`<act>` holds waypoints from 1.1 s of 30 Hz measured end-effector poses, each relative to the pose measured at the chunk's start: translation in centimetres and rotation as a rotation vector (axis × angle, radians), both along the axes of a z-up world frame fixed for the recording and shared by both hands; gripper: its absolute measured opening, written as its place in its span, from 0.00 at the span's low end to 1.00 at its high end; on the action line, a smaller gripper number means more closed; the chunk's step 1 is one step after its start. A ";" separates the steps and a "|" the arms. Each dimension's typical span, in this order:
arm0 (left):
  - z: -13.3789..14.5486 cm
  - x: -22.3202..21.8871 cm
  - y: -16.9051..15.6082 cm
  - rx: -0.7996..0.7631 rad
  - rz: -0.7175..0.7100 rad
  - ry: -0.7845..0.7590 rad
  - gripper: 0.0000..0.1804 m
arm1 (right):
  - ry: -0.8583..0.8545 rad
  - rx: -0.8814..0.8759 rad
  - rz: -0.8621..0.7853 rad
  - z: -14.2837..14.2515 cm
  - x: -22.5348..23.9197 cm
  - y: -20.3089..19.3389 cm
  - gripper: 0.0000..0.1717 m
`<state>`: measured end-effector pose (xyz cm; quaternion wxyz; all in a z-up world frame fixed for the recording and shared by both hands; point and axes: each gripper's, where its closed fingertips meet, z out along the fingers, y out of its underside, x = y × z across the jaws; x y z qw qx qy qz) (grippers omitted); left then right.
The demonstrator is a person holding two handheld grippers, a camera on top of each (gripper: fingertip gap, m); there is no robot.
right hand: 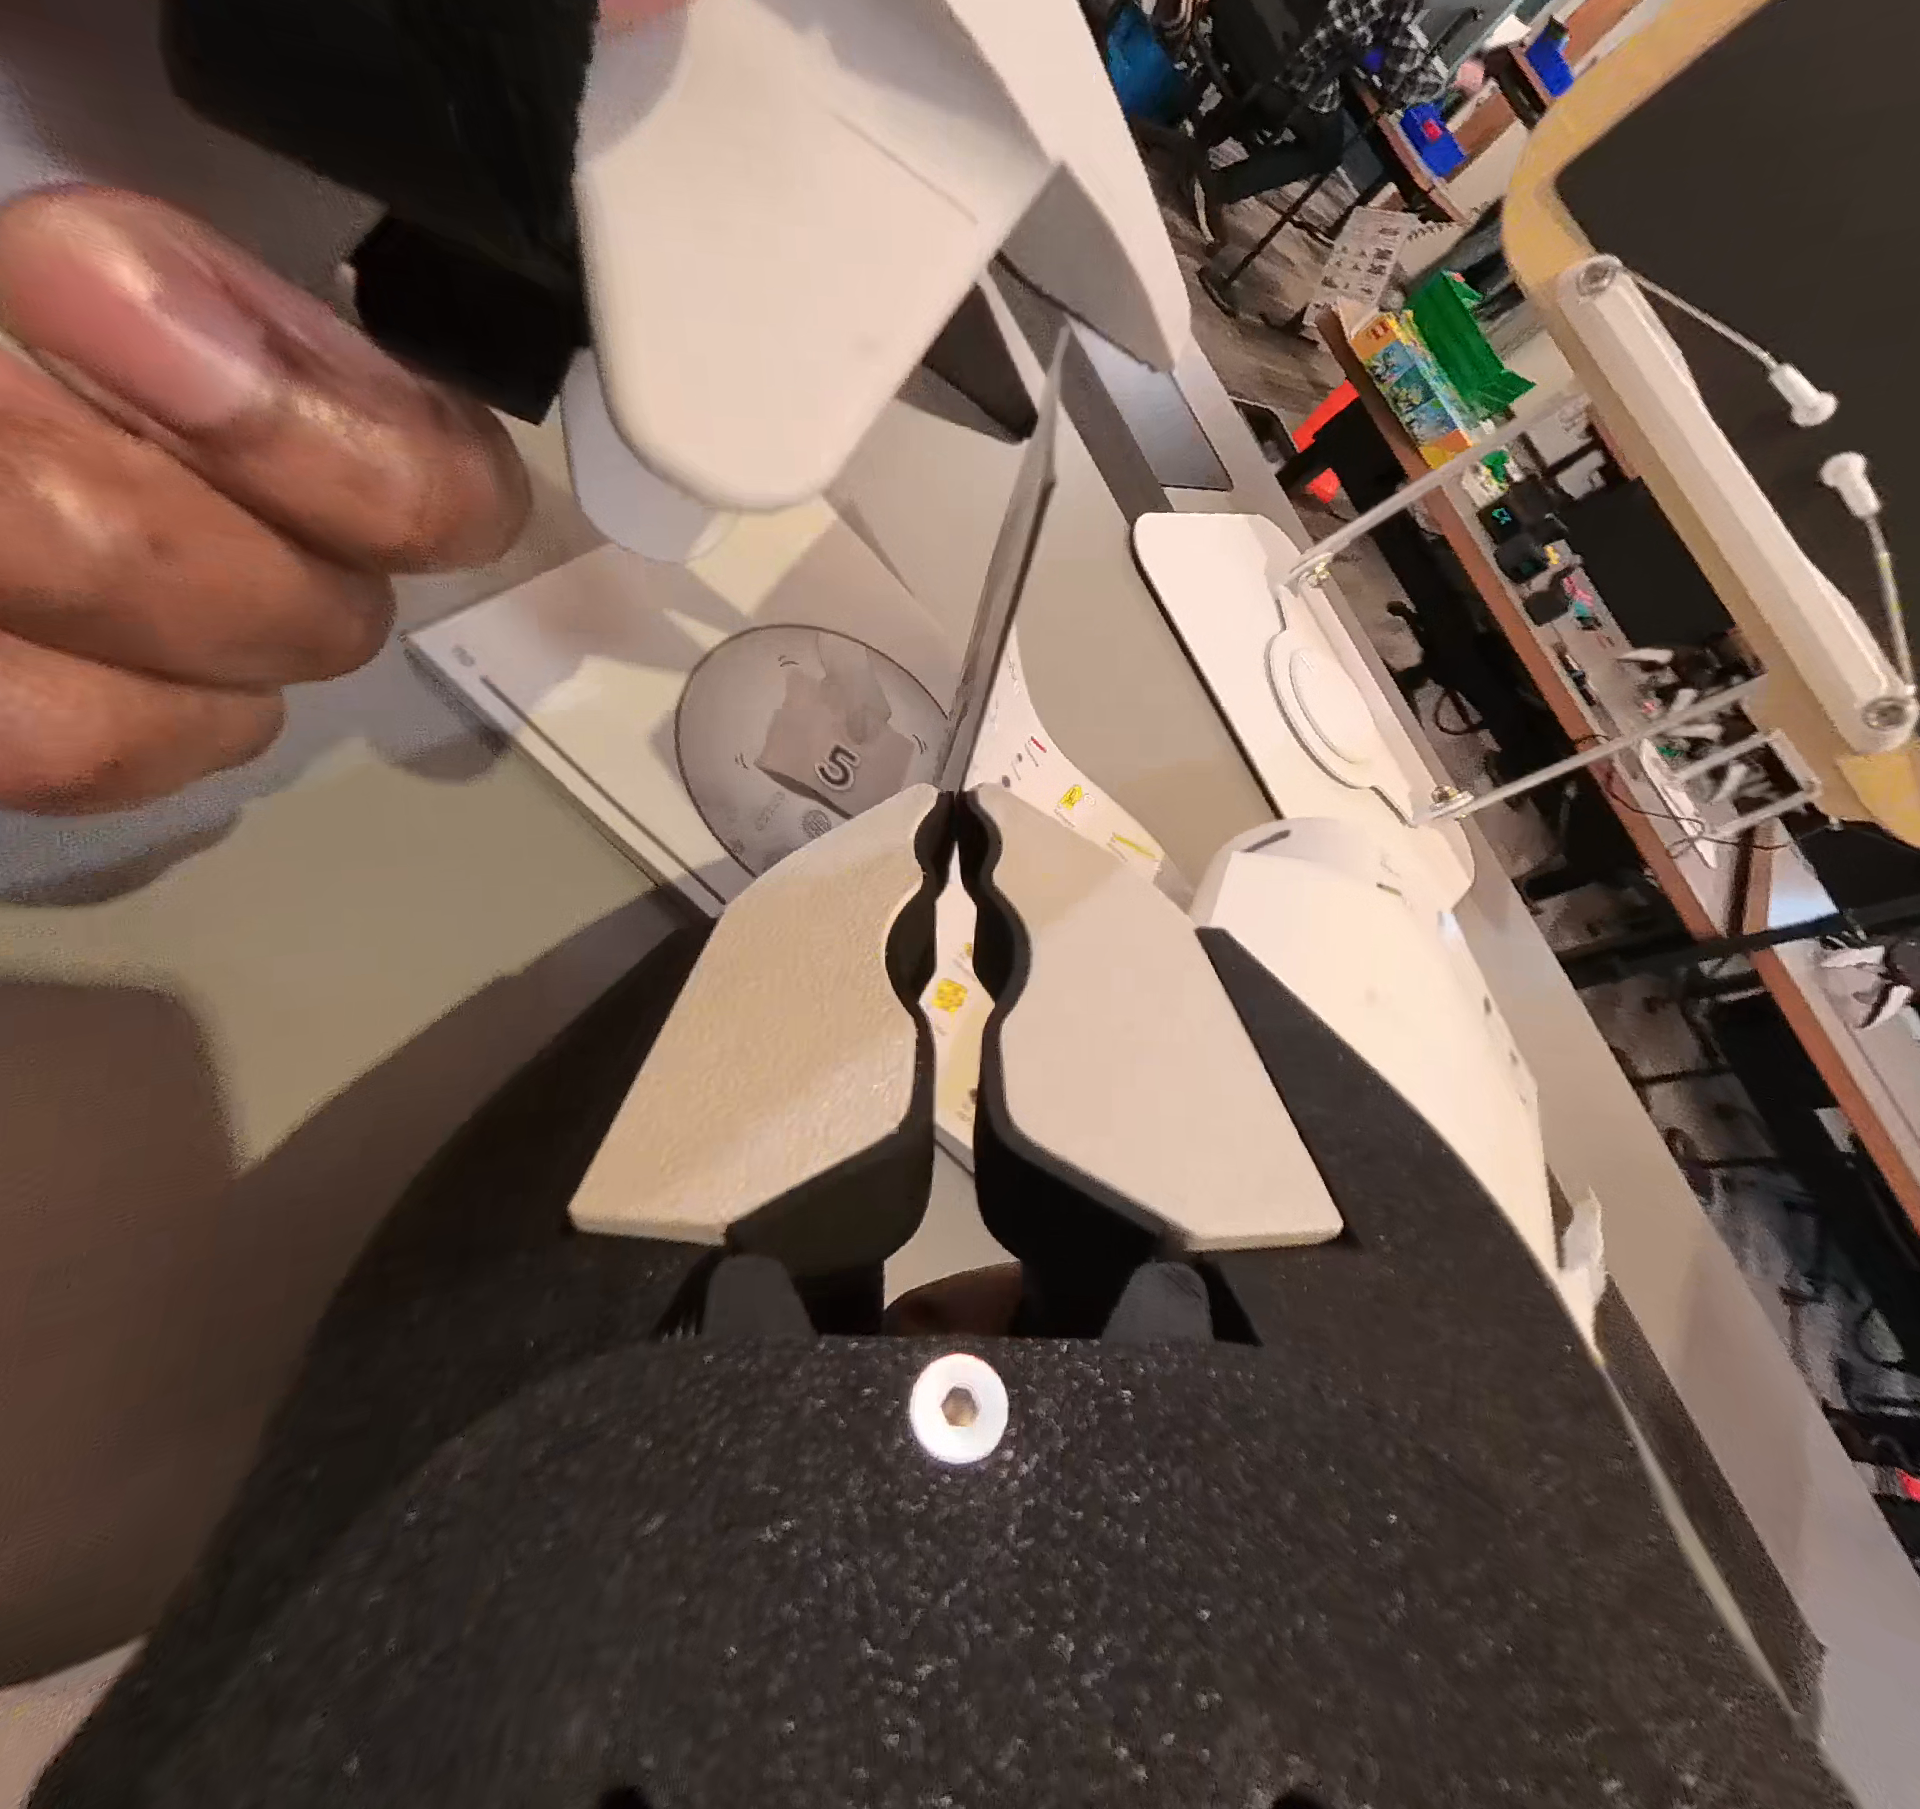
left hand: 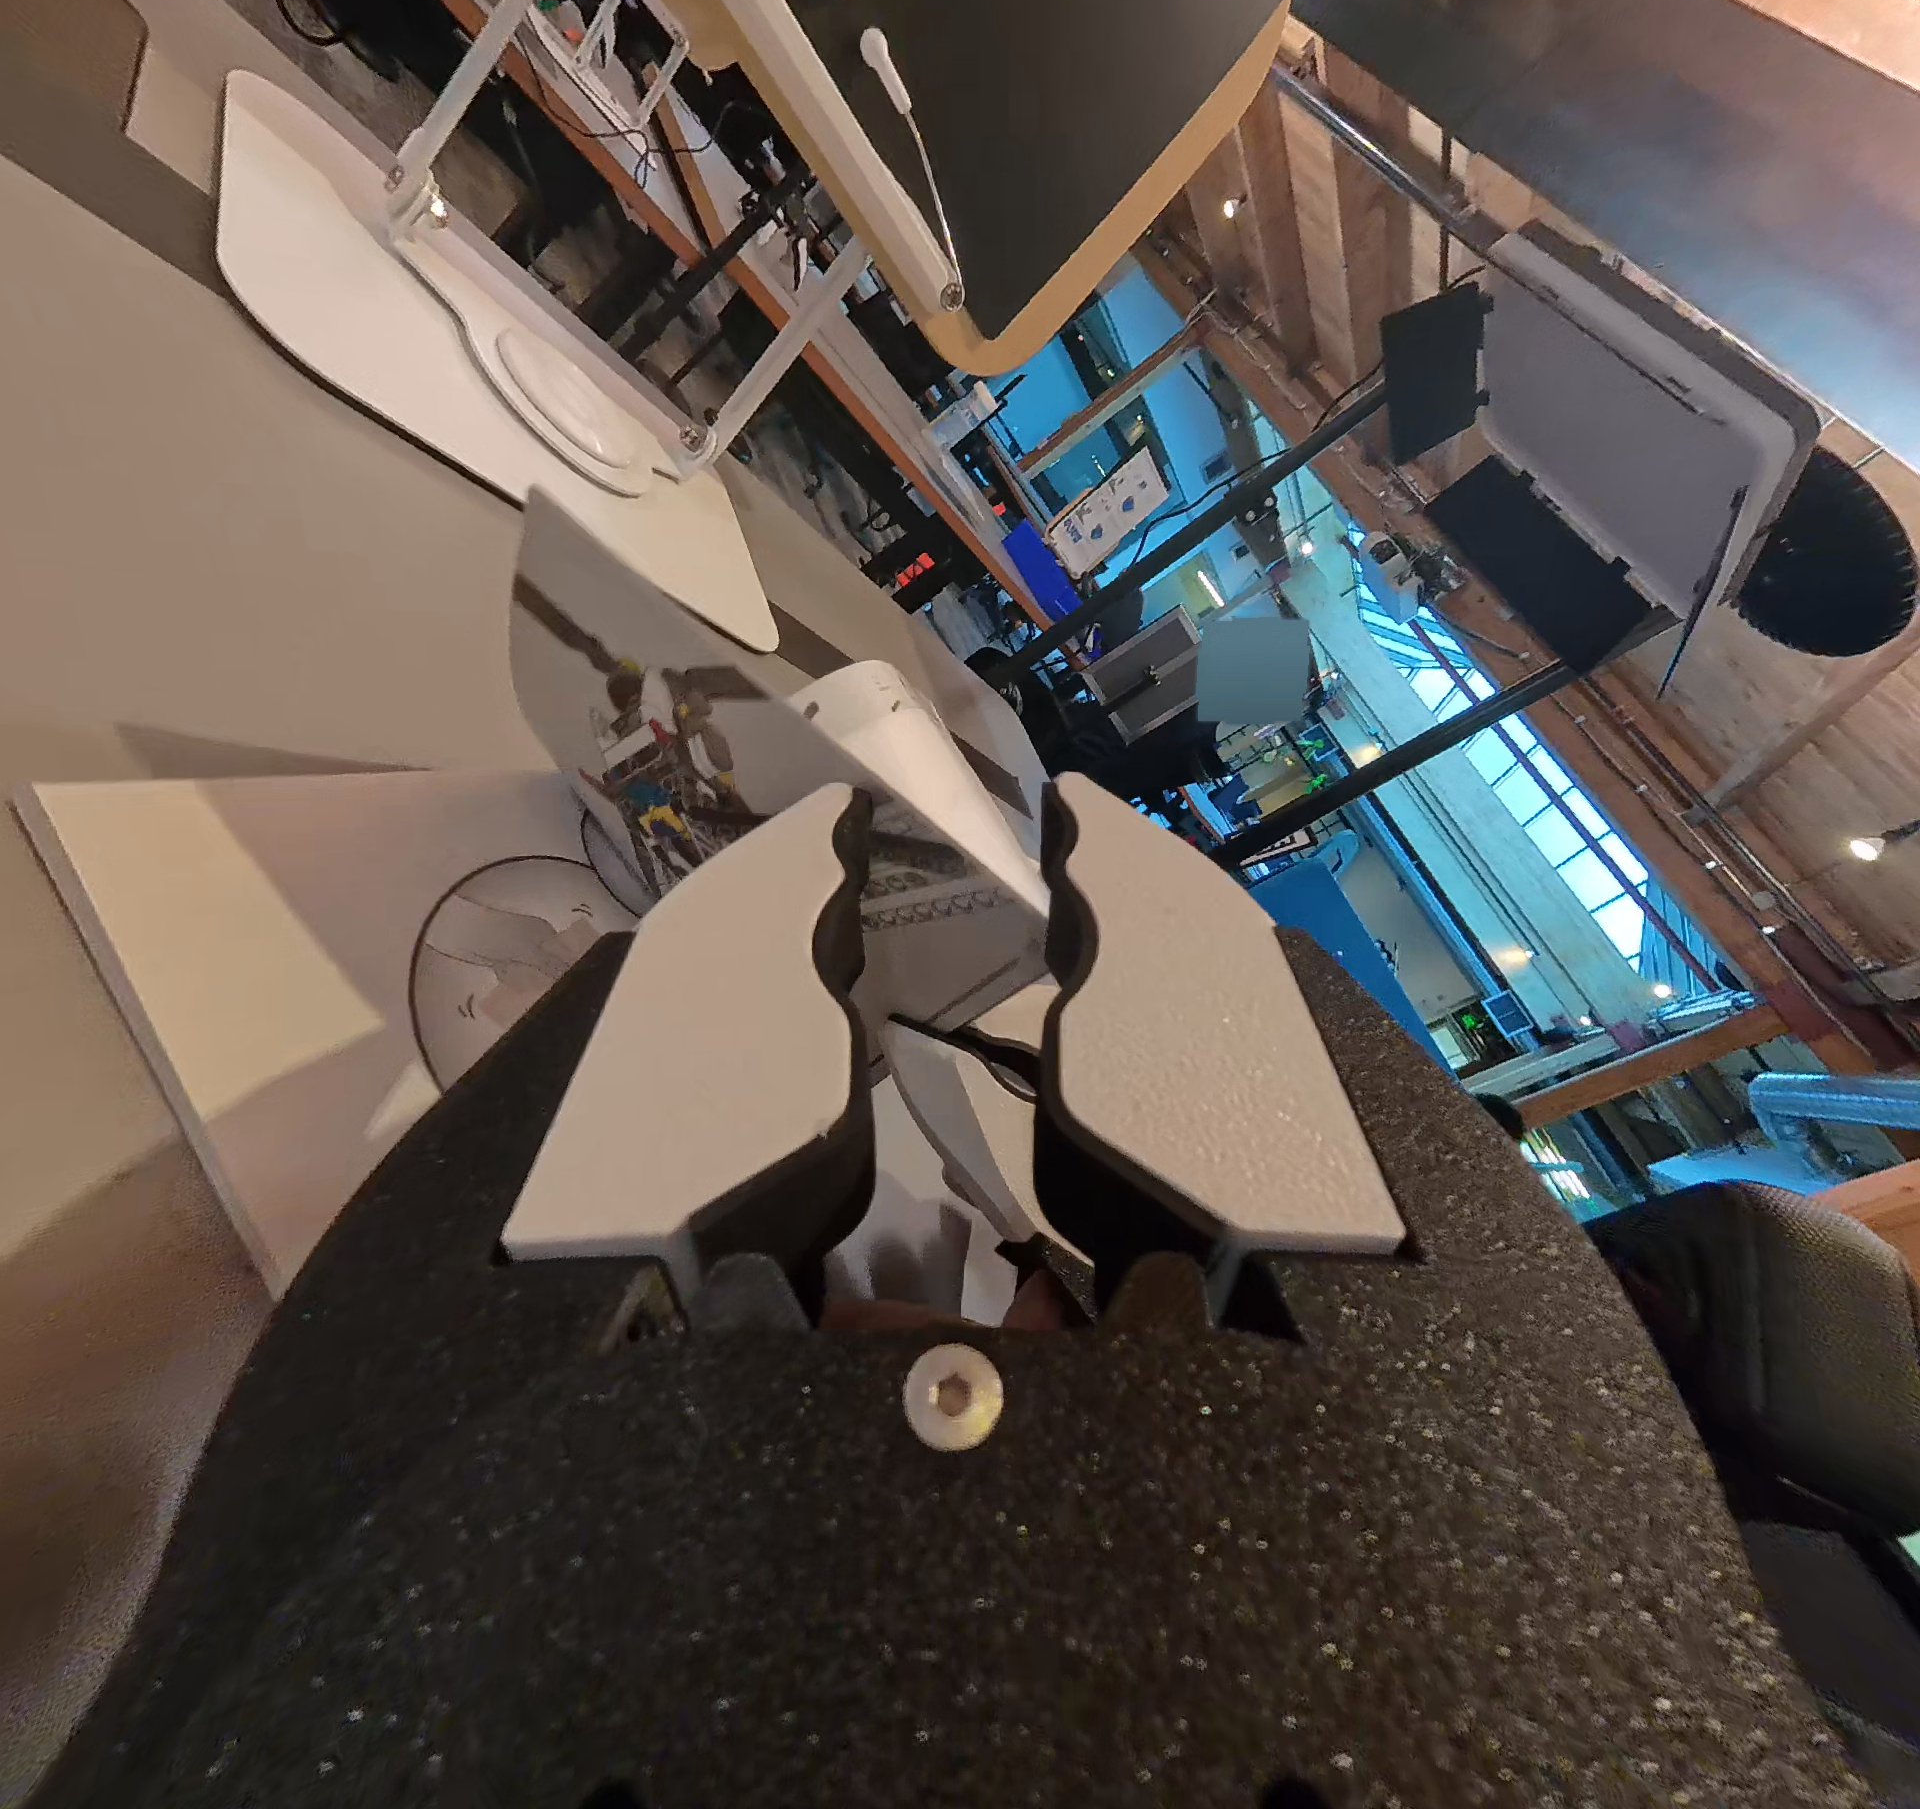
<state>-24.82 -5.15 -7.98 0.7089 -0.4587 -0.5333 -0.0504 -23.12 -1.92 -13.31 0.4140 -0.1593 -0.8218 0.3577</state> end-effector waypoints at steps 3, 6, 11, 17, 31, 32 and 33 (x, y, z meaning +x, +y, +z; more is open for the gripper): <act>-0.4 0.0 0.1 -0.014 -0.005 -0.022 0.20 | 0.009 -0.004 0.008 0.1 0.1 0.5 0.00; -0.6 0.1 0.3 0.000 -0.012 -0.040 0.22 | 0.004 -0.027 0.003 0.2 0.1 0.9 0.00; -0.8 0.3 0.5 -0.019 -0.013 -0.065 0.23 | -0.021 -0.082 -0.017 0.2 0.0 1.7 0.00; -1.6 0.6 1.4 -0.021 -0.064 -0.118 0.25 | -0.010 -0.093 -0.011 0.2 0.4 2.2 0.00; -2.0 1.1 2.3 0.110 -0.132 -0.184 0.19 | -0.023 -0.086 0.018 -0.3 0.9 2.7 0.01; -2.1 1.1 2.3 0.106 -0.129 -0.184 0.18 | -0.031 -0.085 0.034 -0.4 1.0 2.6 0.01; -2.2 1.1 2.2 0.098 -0.127 -0.184 0.16 | -0.038 -0.086 0.055 -0.3 1.2 2.5 0.02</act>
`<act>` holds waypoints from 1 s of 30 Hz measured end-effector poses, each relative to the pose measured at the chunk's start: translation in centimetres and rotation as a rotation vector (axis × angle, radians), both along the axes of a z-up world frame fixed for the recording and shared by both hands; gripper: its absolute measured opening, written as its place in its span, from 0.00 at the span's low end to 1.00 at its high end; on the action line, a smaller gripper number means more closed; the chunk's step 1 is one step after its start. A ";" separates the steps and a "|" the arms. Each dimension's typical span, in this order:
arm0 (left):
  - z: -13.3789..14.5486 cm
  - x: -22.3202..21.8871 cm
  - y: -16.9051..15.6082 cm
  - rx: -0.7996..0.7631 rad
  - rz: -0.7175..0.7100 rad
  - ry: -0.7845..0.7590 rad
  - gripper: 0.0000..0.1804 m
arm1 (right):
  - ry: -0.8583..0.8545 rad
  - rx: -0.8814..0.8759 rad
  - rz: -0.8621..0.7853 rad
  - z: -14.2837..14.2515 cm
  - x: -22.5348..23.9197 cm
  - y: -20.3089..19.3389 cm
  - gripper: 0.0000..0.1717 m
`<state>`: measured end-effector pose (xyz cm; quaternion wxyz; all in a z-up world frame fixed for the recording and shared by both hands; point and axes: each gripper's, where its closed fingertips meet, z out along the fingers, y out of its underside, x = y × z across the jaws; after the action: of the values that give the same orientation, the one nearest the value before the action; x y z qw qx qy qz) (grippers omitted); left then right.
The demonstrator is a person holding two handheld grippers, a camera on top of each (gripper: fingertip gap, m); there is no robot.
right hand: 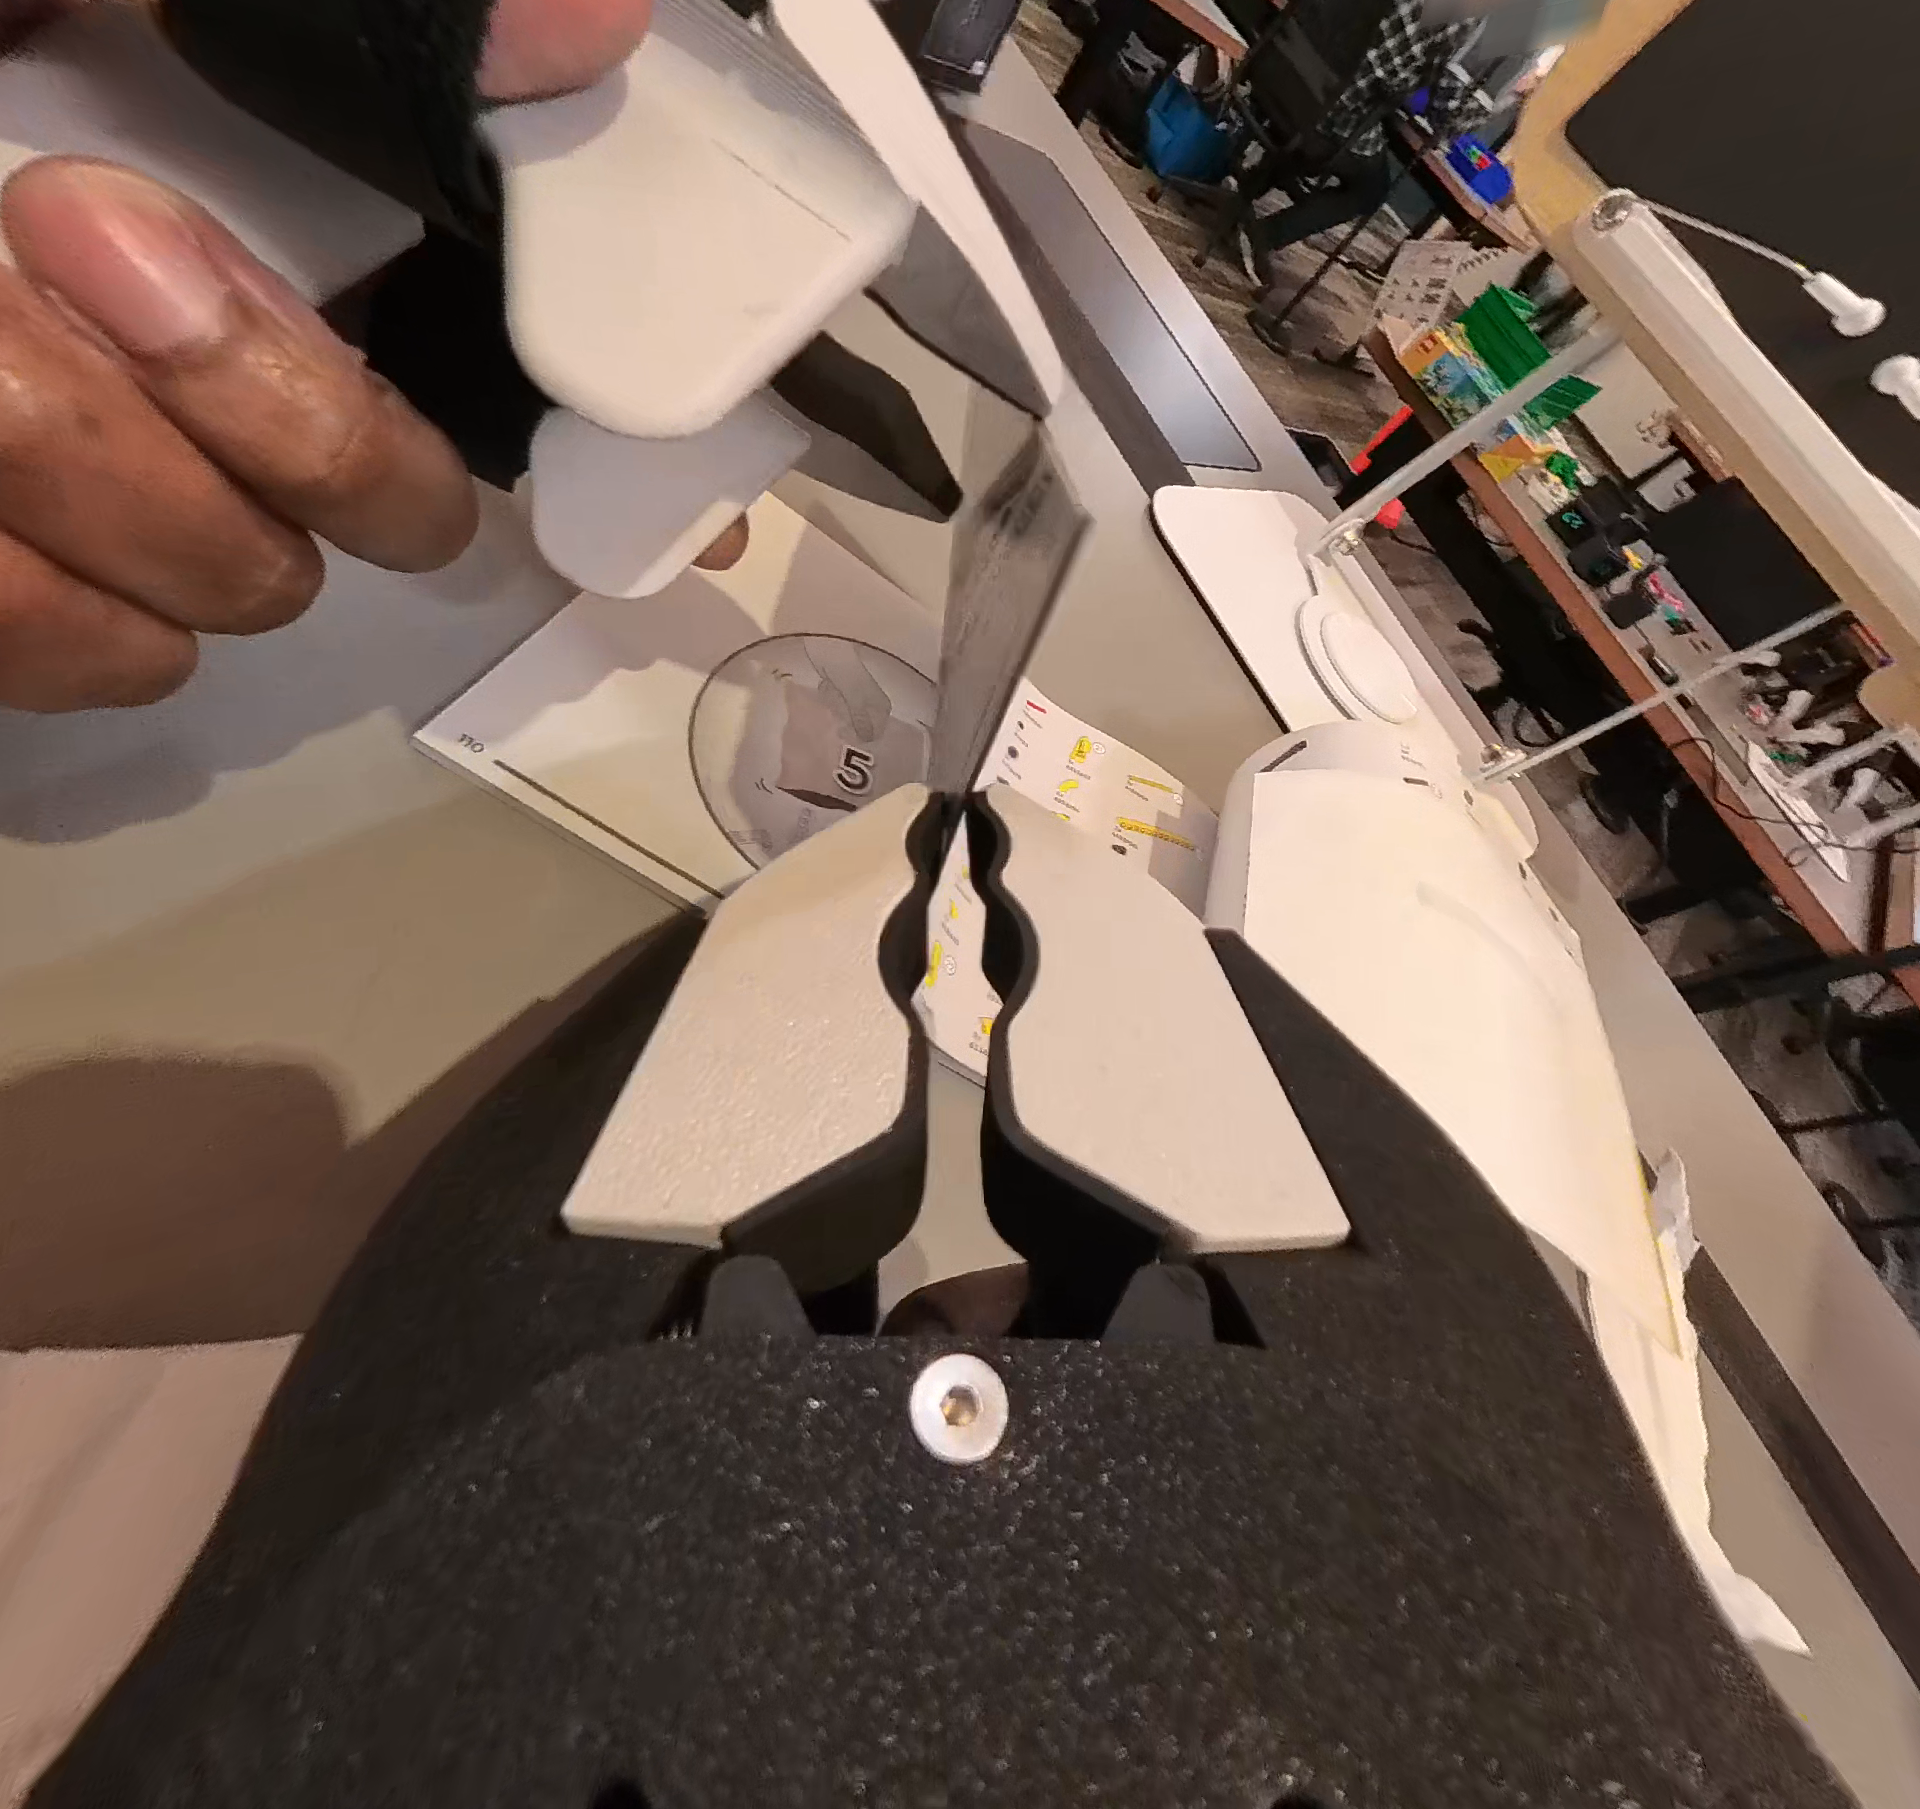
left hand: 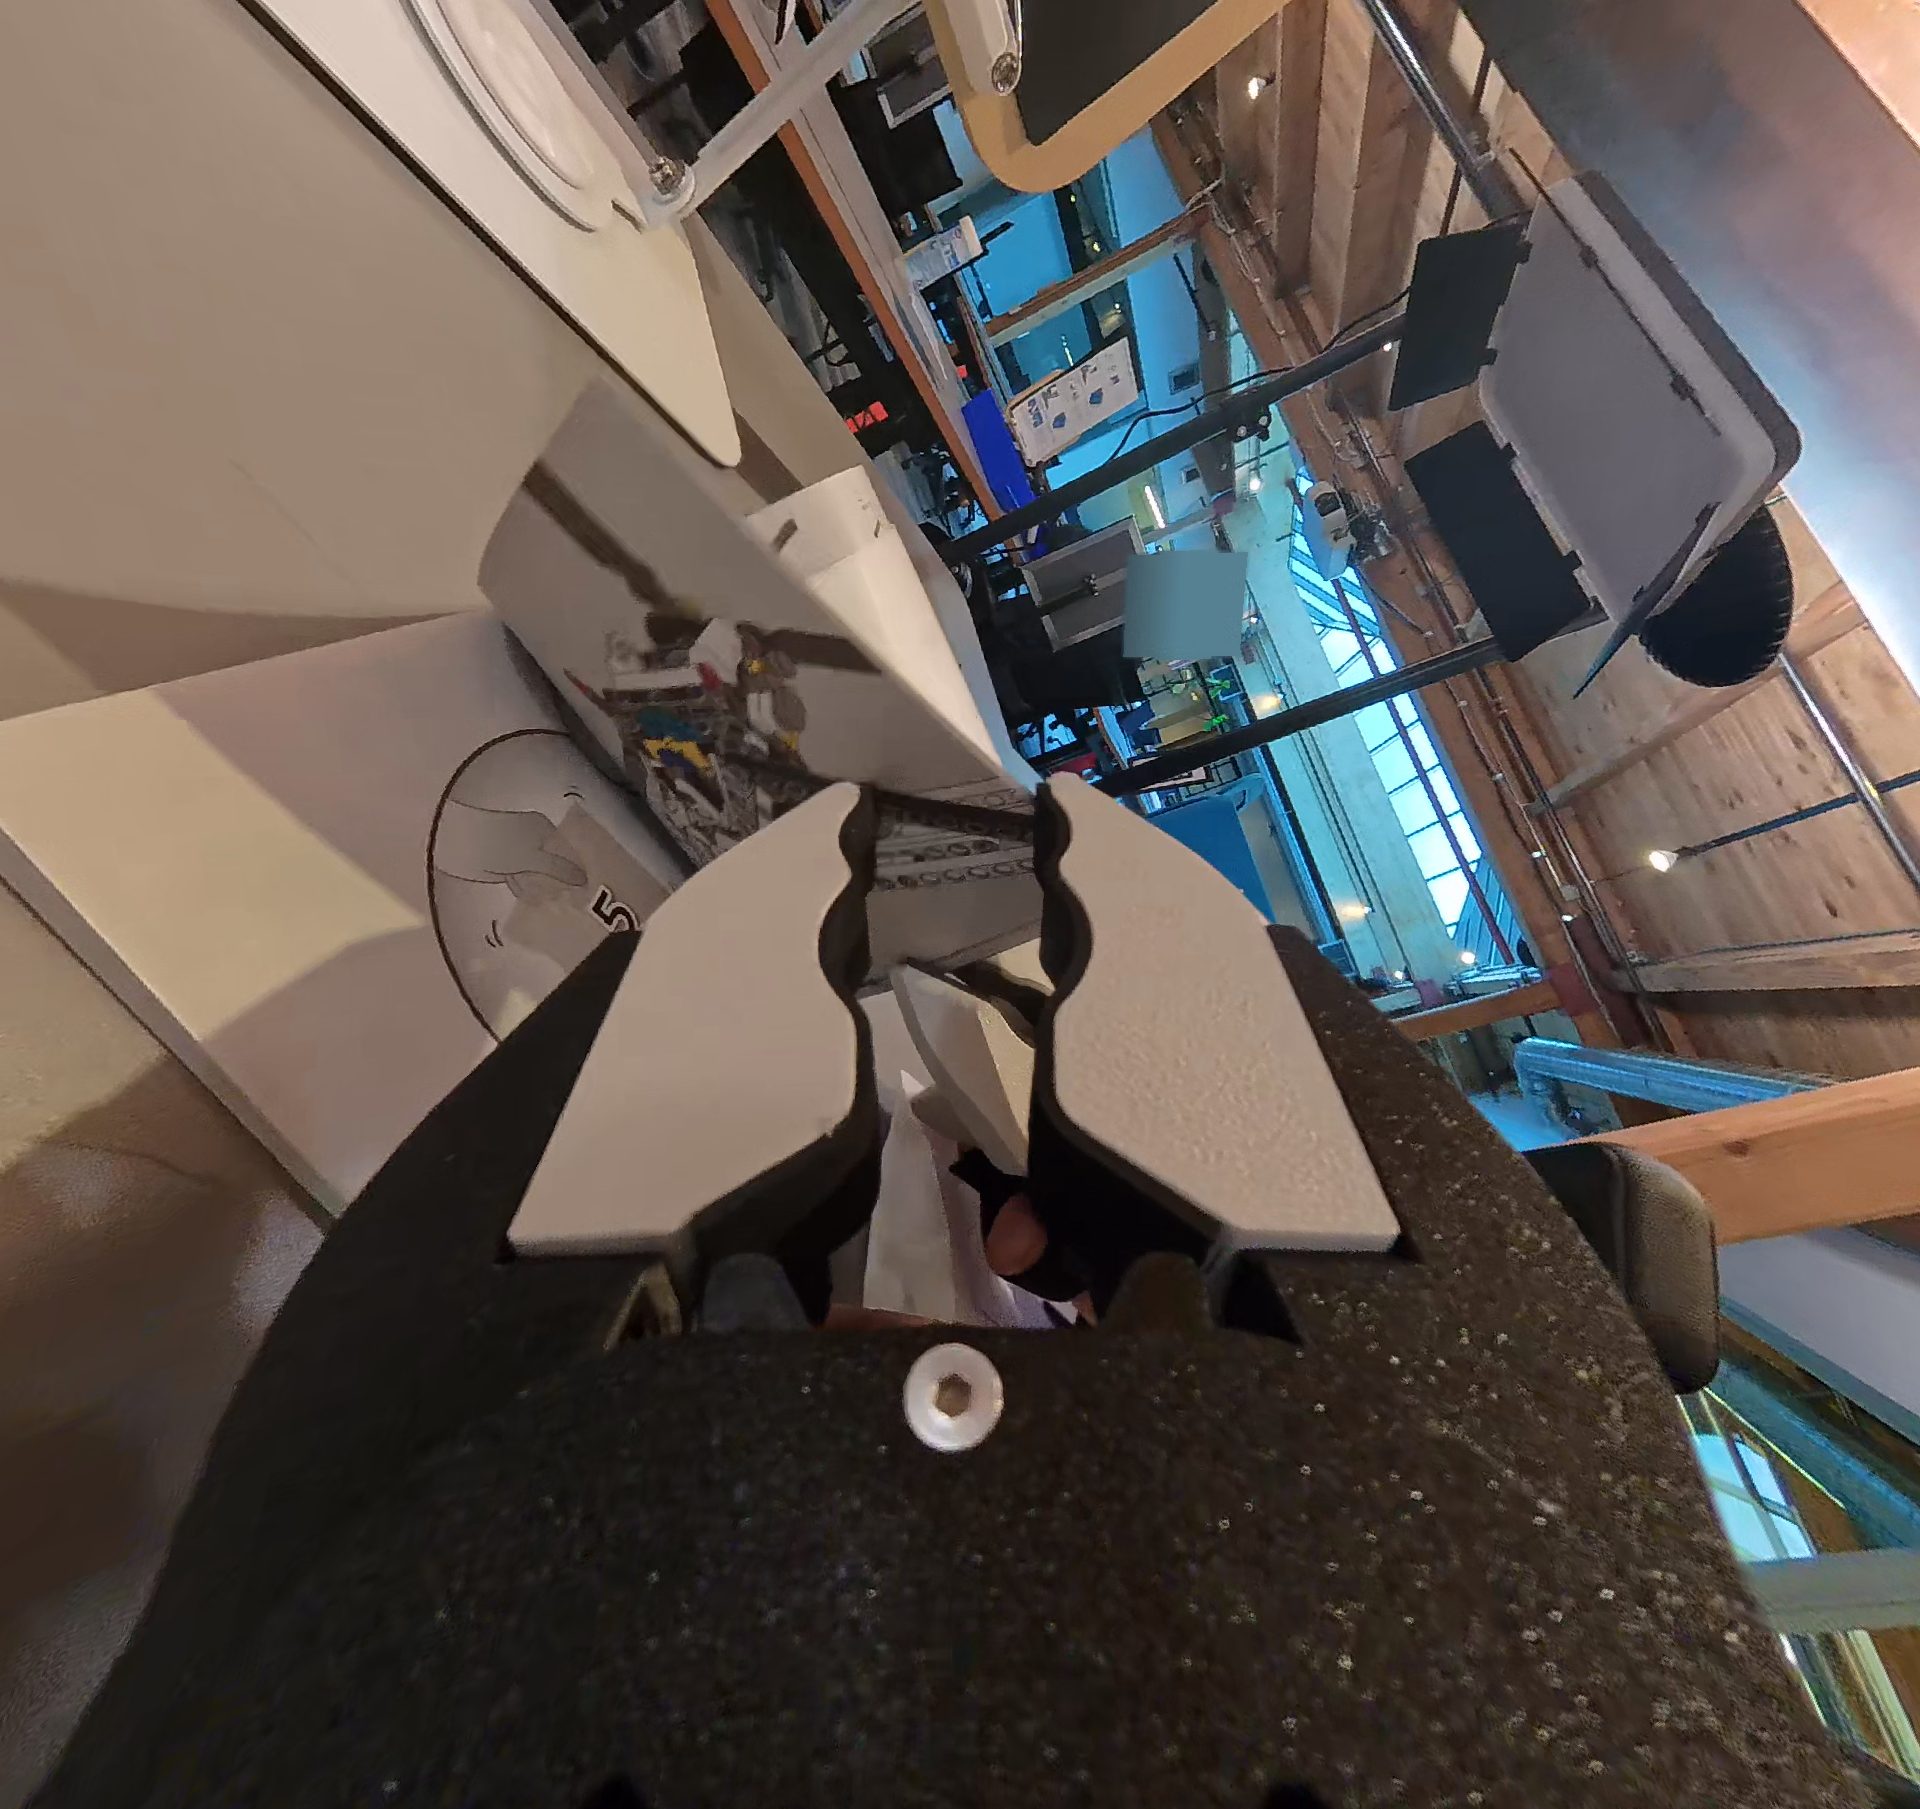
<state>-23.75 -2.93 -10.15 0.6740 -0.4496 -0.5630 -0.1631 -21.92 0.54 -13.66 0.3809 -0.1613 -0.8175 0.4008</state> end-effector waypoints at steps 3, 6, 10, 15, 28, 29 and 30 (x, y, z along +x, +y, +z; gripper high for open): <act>-0.5 -0.1 -0.1 -0.019 0.001 -0.006 0.13 | -0.017 -0.018 0.052 0.4 0.3 -0.2 0.07; -1.1 -0.1 -0.1 -0.051 0.002 -0.018 0.13 | -0.062 -0.054 0.108 0.8 0.7 -0.5 0.08; -1.6 0.2 0.0 -0.089 -0.005 -0.025 0.12 | -0.093 -0.080 0.166 1.1 0.8 -0.6 0.08; -2.6 0.8 -0.1 -0.159 -0.014 -0.029 0.12 | -0.181 -0.155 0.230 0.7 1.0 -0.9 0.08; -3.7 1.1 -0.8 -0.217 -0.019 -0.044 0.12 | -0.255 -0.228 0.318 0.5 1.4 -1.8 0.06; -3.7 1.1 -0.8 -0.222 -0.020 -0.043 0.12 | -0.258 -0.233 0.319 0.5 1.3 -1.8 0.06; -3.8 1.1 -0.8 -0.226 -0.021 -0.042 0.12 | -0.262 -0.238 0.319 0.5 1.3 -1.8 0.06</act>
<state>-22.63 -3.77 -13.90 0.6054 -0.5250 -0.5871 -0.1151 -20.64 -1.23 -13.18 0.1816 -0.1245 -0.8221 0.5250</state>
